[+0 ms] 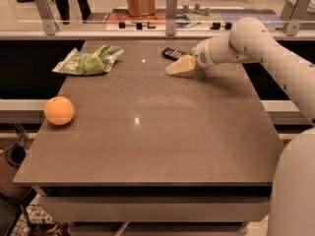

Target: Move rxbar chocolate near orange

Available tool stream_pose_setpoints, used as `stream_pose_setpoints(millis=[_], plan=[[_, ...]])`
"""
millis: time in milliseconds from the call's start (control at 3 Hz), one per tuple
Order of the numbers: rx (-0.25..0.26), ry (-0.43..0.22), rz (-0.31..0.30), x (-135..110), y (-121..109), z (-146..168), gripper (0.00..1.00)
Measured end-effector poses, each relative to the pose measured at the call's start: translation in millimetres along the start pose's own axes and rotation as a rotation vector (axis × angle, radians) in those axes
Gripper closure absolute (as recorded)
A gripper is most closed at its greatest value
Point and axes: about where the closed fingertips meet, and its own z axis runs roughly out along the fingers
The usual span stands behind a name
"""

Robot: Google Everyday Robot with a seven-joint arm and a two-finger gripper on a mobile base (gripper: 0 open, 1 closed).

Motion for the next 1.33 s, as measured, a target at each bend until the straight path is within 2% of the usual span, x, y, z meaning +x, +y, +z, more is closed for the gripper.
stream_pose_setpoints(millis=[1000,1333], plan=[[-0.007,0.002,0.0,-2.0,2.6,2.6,0.87],[-0.007,0.003,0.0,-4.7,2.7,1.0,1.0]])
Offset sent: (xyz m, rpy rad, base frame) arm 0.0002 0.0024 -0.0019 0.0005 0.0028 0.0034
